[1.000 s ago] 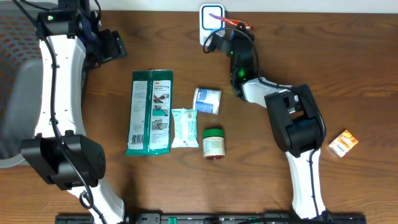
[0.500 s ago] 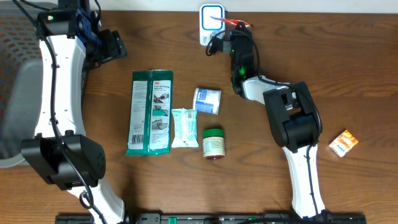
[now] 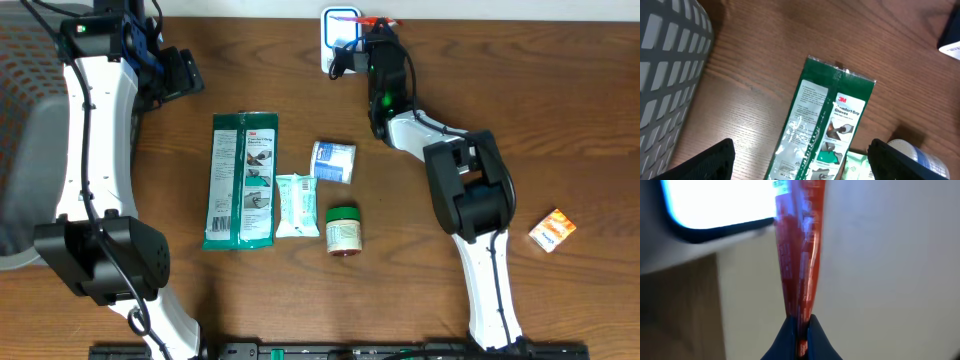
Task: Scan the item barcode
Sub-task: 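Hold the red stick's barcode against the scanner window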
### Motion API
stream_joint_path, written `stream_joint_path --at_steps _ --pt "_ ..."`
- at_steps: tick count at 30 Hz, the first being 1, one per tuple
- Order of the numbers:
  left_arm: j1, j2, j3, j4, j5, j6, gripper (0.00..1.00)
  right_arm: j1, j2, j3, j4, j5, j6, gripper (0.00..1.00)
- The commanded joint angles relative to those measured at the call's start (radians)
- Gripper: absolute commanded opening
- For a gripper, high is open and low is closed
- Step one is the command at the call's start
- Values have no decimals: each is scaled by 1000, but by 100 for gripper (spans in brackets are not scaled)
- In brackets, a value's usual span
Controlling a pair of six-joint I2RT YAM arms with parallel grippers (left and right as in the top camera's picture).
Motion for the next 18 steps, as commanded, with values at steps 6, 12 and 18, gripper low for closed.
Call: stream_joint_path --at_steps 6,12,18 --pt "3 -34 -7 -5 -5 -16 84 -8 57 13 -45 -11 -25 1" --pt "3 -34 -7 -6 -5 -16 84 -5 58 13 -85 -11 -29 1" --pt "3 -34 -7 -6 -5 -16 85 3 58 13 -85 -11 -88 1"
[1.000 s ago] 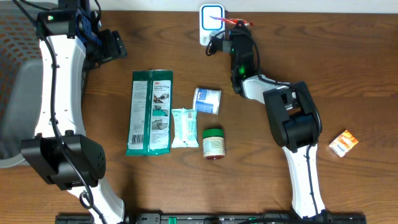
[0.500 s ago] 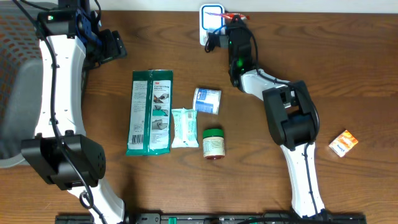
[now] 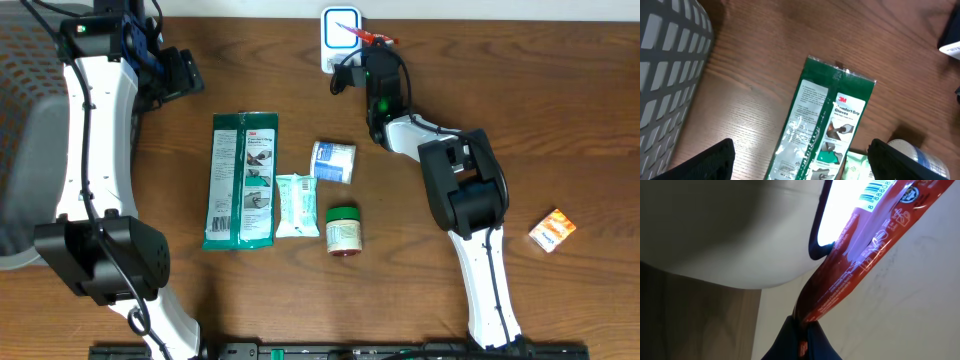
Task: Scan the item barcode
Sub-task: 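Hold the red stick's barcode against the scanner window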
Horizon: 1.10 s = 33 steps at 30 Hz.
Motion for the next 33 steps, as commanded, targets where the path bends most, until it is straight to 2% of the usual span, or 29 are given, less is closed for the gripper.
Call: stream_joint_path --at_steps 1,19,23,29,33 --pt "3 -34 -7 -6 -5 -16 84 0 14 13 -11 -13 -58 1" --pt "3 -34 -7 -6 -5 -16 85 7 14 13 -11 -21 -42 1" --pt "3 -34 -7 -6 -5 -16 84 7 14 13 32 -19 90 1" --pt "3 -34 -7 -6 -5 -16 84 7 6 14 184 -24 311 1" --pt "3 -34 -7 -6 -5 -16 84 7 -39 14 185 -16 489 1"
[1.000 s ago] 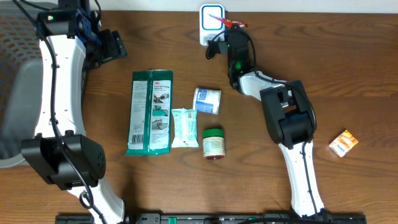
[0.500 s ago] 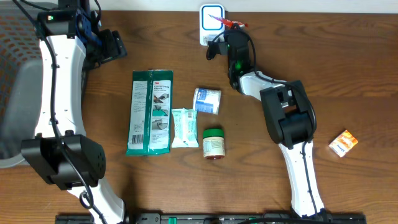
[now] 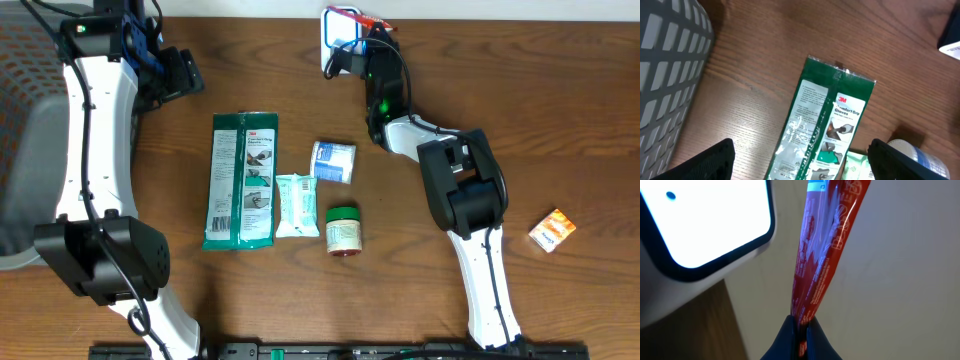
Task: Scan the item barcode
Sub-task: 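Hold the red stick's barcode against the scanner window, then carry the red stick away to the right side of the table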
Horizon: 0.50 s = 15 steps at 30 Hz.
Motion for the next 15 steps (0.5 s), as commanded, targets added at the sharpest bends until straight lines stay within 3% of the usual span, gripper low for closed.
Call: stream_joint_path --at_steps 1,5,10,15 --pt "3 -34 -7 -6 -5 -16 84 5 -59 14 -10 5 257 1" --pt "3 -34 -7 -6 -5 -16 84 5 -167 14 -166 20 530 1" --pt "3 -34 -7 -6 -5 -16 85 1 -367 14 -563 -20 941 1" --pt "3 -34 -7 -6 -5 -16 84 -19 -577 14 -979 -131 1202 1"
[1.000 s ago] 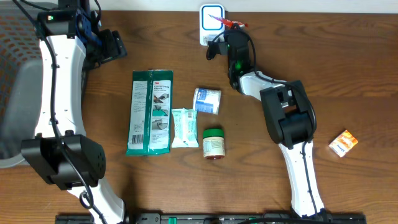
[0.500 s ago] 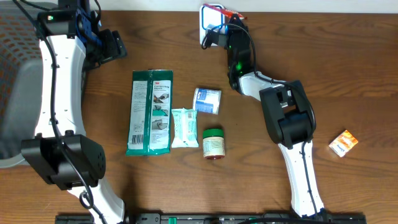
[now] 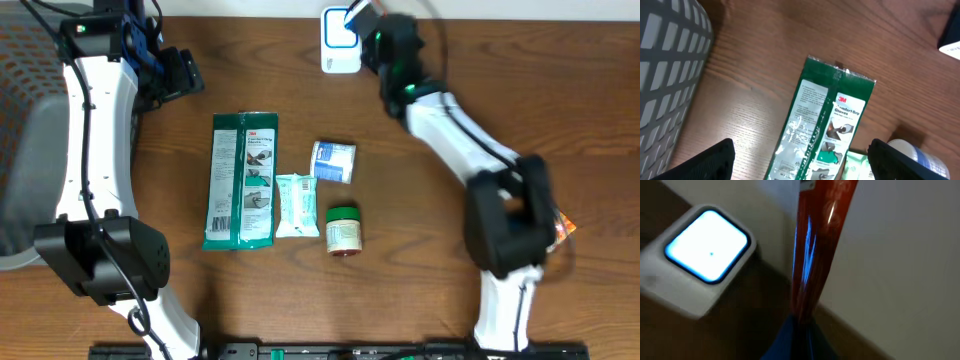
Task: Scan the item barcode
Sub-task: 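Carry the red stick away to the right side of the table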
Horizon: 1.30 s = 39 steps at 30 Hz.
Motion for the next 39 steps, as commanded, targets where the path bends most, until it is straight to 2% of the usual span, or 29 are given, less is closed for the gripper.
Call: stream_joint_path --at_steps 1,6,12,16,24,32,39 --pt "3 -34 -7 -6 -5 -16 84 -23 -156 13 -174 -93 328 1" --pt "3 -34 -7 -5 -5 -16 85 -70 -297 13 -520 -166 496 1" --pt "3 -34 -7 -6 -5 -16 85 -150 -344 11 -868 -180 603 1" --pt "3 -34 -7 -6 -5 -16 84 -236 -337 -40 -988 -180 628 1" --pt "3 -34 -7 -5 -5 -16 85 -444 -337 -276 -945 -181 798 1" --pt "3 -34 -7 -5 -5 -16 85 -668 -337 -549 -749 -180 914 1" --pt "3 -34 -7 -6 -5 -16 84 -822 -337 -672 -602 -179 957 1"
